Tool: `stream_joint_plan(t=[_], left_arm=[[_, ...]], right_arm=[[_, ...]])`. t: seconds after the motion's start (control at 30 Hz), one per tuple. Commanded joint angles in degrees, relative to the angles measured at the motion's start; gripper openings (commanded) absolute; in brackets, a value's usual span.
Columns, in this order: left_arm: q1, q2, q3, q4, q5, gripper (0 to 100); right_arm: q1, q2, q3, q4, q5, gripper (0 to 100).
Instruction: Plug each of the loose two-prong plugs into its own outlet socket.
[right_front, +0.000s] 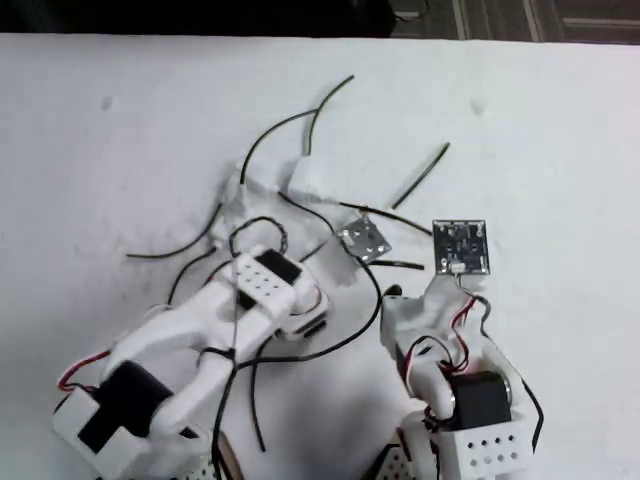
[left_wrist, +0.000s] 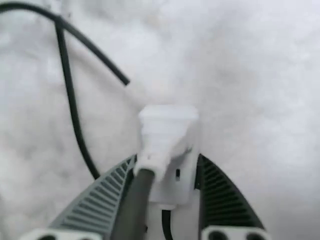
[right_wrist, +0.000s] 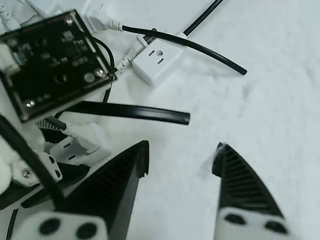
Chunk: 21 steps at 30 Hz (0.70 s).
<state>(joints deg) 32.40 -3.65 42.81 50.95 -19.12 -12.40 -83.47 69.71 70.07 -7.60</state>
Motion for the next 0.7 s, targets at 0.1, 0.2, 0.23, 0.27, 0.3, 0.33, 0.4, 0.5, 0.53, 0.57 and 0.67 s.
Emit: stream_joint_plan(t=[0.1, 0.2, 0.23, 0.27, 0.3, 0.33, 0.4, 0.5, 0.53, 0.57, 0.67], left_arm=[[1.71, 0.92, -2.73, 2.20, 0.88, 4], [-0.13, 0.92, -3.52, 2.29, 3.69, 9], [-1.10, 0.92, -4.13, 3.34, 4.04, 12], [-2.15, 0.92, -5.01, 4.48, 4.04, 15], [-3.30, 0.92, -6.07, 5.63, 4.04, 16], [-4.44, 0.92, -7.30, 6.68, 3.96, 16], [-6.29, 0.92, -9.49, 8.18, 3.96, 15], [-7.16, 0.92, -11.69, 9.85, 3.87, 13], [-7.25, 0.92, -12.57, 10.55, 3.60, 13], [-7.25, 0.84, -13.63, 11.52, 2.73, 13], [-9.71, 0.84, -19.25, 14.77, 2.02, 14]], right_arm=[[0.31, -0.48, -0.35, -0.75, -0.62, 20.5], [0.31, -0.48, -0.35, -0.75, -0.62, 20.5], [0.31, -0.48, -0.35, -0.75, -0.62, 20.5], [0.31, -0.48, -0.35, -0.75, -0.62, 20.5], [0.31, -0.48, -0.35, -0.75, -0.62, 20.5], [0.31, -0.48, -0.35, -0.75, -0.62, 20.5], [0.31, -0.48, -0.35, -0.75, -0.62, 20.4], [0.31, -0.40, -0.35, -0.75, -0.62, 20.4], [0.31, -0.40, -0.35, -0.75, -0.62, 20.4], [0.31, -0.40, -0.35, -0.75, -0.62, 20.4], [0.31, -0.40, -0.35, -0.75, -0.62, 20.4]])
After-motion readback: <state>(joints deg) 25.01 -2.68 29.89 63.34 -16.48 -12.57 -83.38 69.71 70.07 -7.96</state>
